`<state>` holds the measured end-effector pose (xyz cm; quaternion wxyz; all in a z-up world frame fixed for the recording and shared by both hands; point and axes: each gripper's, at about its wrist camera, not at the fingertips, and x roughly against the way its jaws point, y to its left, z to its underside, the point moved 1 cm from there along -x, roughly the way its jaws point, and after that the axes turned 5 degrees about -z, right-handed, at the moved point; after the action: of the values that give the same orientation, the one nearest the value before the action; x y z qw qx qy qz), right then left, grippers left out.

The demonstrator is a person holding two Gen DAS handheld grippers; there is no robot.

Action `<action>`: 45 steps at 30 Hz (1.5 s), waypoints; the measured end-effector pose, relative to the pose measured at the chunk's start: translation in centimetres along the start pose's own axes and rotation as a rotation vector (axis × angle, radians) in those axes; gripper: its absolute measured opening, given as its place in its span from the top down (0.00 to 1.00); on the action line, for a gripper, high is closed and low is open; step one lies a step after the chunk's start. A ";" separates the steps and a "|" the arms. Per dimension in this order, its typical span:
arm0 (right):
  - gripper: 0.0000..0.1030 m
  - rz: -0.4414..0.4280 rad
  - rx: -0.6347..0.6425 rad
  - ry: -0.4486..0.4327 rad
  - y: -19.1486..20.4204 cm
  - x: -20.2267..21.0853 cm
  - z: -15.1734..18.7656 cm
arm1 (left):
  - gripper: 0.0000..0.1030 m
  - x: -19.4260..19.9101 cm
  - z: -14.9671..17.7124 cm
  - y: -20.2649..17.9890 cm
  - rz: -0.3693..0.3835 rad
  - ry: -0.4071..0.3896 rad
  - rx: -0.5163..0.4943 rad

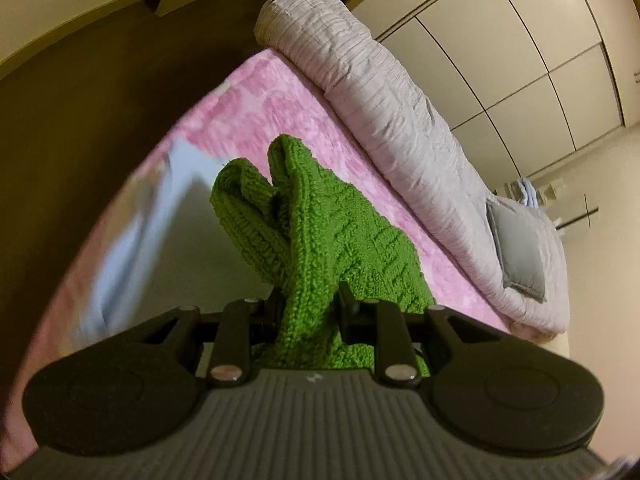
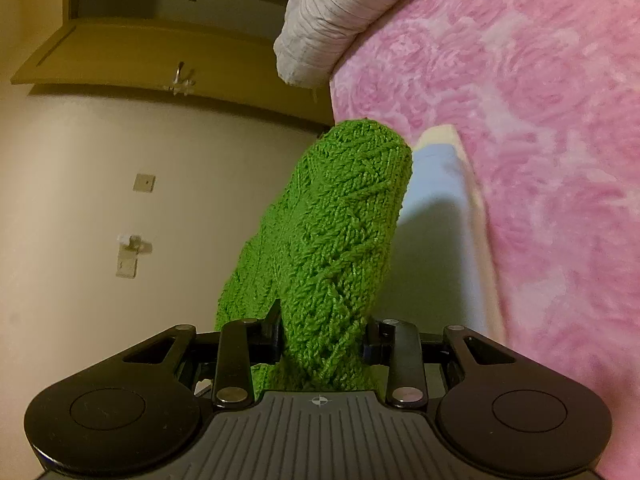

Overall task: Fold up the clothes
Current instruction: 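Lift the folded vest with both grippers and carry it toward the blue cloth stack, then lower the vest onto the blue cloth stack and open both grippers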

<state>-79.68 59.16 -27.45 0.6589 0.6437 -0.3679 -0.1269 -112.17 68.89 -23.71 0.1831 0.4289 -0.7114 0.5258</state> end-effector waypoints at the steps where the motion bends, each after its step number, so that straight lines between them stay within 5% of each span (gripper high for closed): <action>1: 0.67 0.005 0.007 -0.011 -0.1 -0.9 -0.1 | 0.81 -0.6 -0.8 0.8 0.005 0.002 -0.009; 7: 0.66 0.046 0.055 -0.064 -1.6 -5.9 -0.6 | 0.80 -4.6 -3.5 4.6 0.023 0.015 -0.042; 13: 0.56 0.200 0.079 -0.044 -4.2 -10.0 -1.6 | 0.72 -7.6 -3.5 8.3 -0.006 0.037 0.006; 18: 0.54 0.313 0.219 -0.045 -1.0 -7.5 0.0 | 0.72 -3.8 -3.1 6.9 -0.118 0.002 -0.075; 22: 0.54 0.410 0.378 -0.075 1.8 -4.4 3.0 | 0.88 0.5 -1.1 4.4 -0.182 -0.043 -0.206; 24: 0.54 0.448 0.498 -0.066 3.4 -3.8 5.0 | 0.88 2.1 0.1 2.9 -0.187 -0.060 -0.280; 27: 0.54 0.462 0.626 -0.040 5.4 -4.9 7.6 | 0.88 1.5 1.7 1.7 -0.171 -0.042 -0.381; 31: 0.54 0.471 0.730 0.016 5.6 -8.1 10.6 | 0.89 -1.4 3.7 3.1 -0.252 0.044 -0.448; 41: 0.53 0.544 0.924 0.068 3.5 -10.8 14.8 | 0.90 -1.3 5.5 7.0 -0.172 -0.001 -0.367; 45: 0.53 0.540 0.940 0.069 3.6 -10.3 14.7 | 0.91 -0.3 5.8 5.1 -0.204 -0.009 -0.451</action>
<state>-97.55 55.18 -28.84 0.3207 0.7554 -0.5156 0.2463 -114.97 64.16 -29.19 0.3232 0.4491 -0.7646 0.3304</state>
